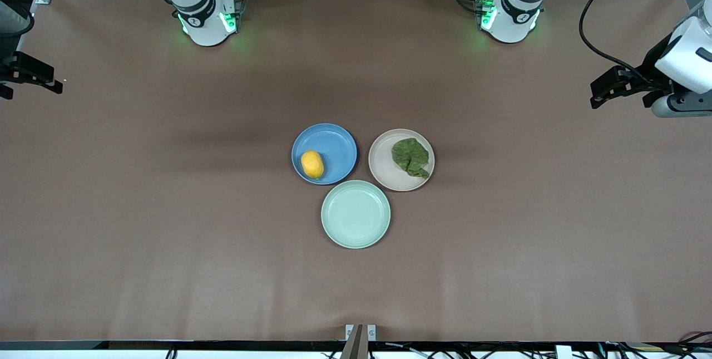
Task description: Place lemon and lettuce in plates
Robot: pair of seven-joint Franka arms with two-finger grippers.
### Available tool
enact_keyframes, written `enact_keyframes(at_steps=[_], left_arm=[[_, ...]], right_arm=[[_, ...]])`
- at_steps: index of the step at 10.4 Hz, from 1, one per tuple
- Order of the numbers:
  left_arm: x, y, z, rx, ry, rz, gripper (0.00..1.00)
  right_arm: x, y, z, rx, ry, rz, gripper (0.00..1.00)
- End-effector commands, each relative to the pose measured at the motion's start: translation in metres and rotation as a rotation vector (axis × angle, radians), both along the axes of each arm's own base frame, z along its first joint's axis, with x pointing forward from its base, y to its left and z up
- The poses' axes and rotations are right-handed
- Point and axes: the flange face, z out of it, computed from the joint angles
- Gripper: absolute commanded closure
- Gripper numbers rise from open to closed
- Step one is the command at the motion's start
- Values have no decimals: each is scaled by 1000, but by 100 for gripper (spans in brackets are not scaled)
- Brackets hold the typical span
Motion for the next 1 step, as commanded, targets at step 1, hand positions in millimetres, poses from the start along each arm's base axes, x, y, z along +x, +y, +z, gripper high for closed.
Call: enact_keyframes(at_steps=[1], left_arm=[[-3, 2, 6, -8, -4, -18, 0]], right_arm=[[6, 0, 4, -21, -5, -4, 0]])
